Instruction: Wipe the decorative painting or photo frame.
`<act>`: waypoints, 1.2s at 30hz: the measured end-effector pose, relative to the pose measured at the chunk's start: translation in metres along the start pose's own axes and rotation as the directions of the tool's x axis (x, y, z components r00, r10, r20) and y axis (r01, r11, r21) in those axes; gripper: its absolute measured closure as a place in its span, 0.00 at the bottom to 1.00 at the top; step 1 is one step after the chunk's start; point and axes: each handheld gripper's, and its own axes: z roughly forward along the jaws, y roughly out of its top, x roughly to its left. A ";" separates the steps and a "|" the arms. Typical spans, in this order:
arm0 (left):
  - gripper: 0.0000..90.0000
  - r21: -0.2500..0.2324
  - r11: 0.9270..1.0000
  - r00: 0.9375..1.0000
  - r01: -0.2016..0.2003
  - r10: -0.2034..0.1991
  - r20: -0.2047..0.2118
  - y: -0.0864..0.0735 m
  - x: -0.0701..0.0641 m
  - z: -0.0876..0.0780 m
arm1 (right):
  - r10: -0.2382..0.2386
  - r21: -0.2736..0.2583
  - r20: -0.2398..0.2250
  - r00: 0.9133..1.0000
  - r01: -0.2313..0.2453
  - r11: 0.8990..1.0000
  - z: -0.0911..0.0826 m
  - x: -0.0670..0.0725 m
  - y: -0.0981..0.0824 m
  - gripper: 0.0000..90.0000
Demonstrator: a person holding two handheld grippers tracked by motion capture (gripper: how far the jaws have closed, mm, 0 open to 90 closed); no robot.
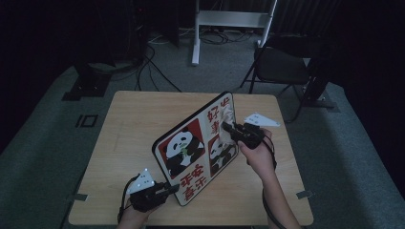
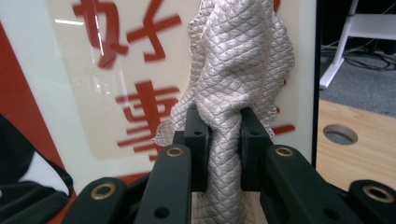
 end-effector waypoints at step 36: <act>0.86 0.002 1.000 1.000 0.006 -0.006 0.002 0.000 -0.001 0.001 | 0.067 0.124 0.023 0.997 -0.070 0.990 0.005 -0.018 -0.067 0.86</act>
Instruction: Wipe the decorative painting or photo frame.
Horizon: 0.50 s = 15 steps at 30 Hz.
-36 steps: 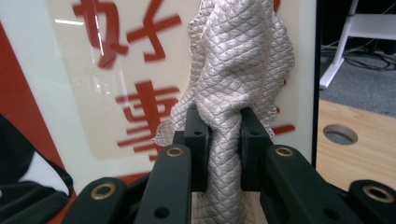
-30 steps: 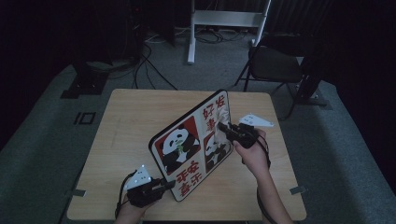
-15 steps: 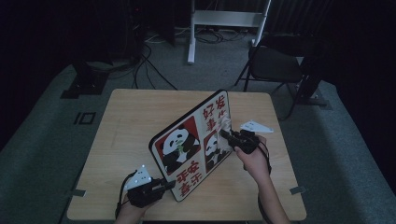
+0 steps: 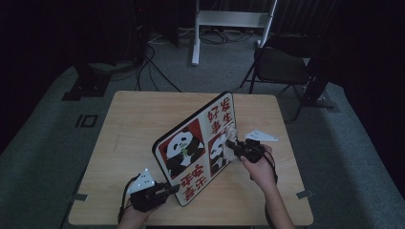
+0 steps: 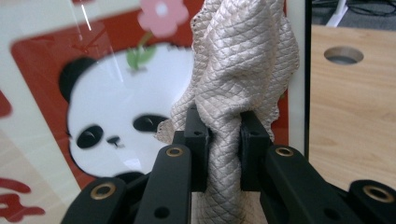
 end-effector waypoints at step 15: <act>0.86 0.006 1.000 1.000 -0.006 0.006 -0.003 0.001 0.000 0.000 | 0.023 0.074 0.014 1.000 -0.024 0.997 0.007 -0.007 -0.033 0.86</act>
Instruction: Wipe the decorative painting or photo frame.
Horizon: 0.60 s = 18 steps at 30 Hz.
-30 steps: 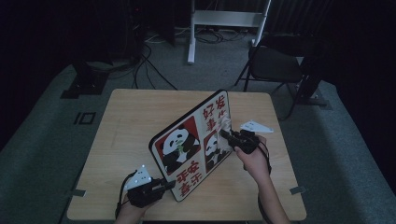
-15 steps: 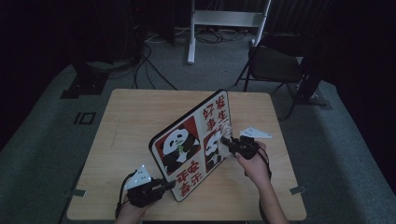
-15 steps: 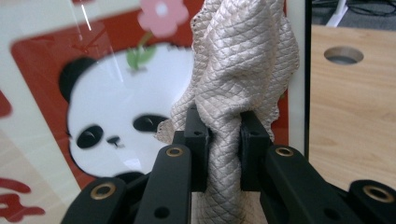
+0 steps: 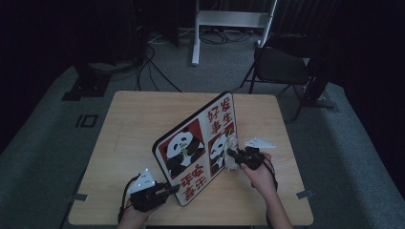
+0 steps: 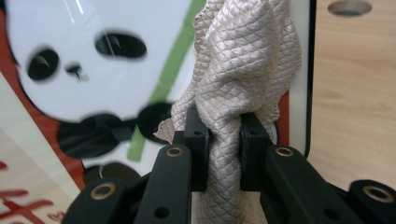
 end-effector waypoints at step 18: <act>0.86 -0.002 1.000 1.000 0.007 -0.007 0.005 0.000 0.000 0.000 | 0.006 0.103 0.017 1.000 -0.008 0.995 0.009 -0.004 -0.024 0.87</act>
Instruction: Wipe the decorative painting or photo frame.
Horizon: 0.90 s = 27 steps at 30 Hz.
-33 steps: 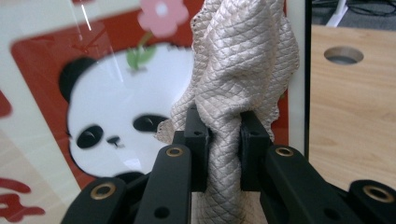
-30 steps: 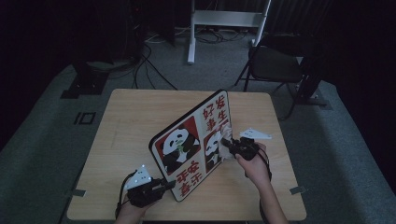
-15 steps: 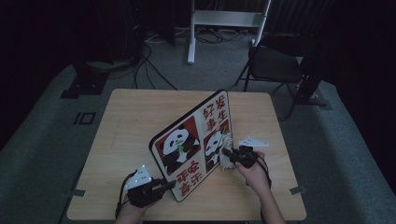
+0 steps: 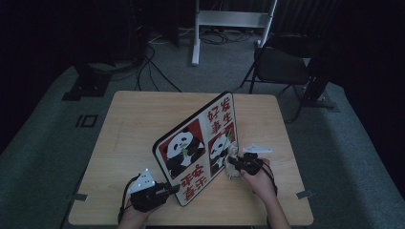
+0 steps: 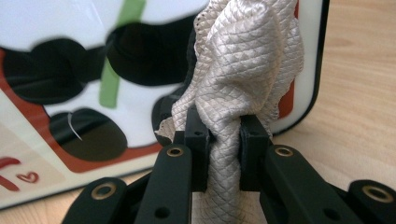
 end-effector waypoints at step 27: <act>0.86 -0.007 1.000 1.000 0.001 -0.001 -0.005 -0.001 0.000 0.000 | -0.062 -0.296 -0.050 0.997 0.044 0.954 -0.078 0.026 0.066 0.87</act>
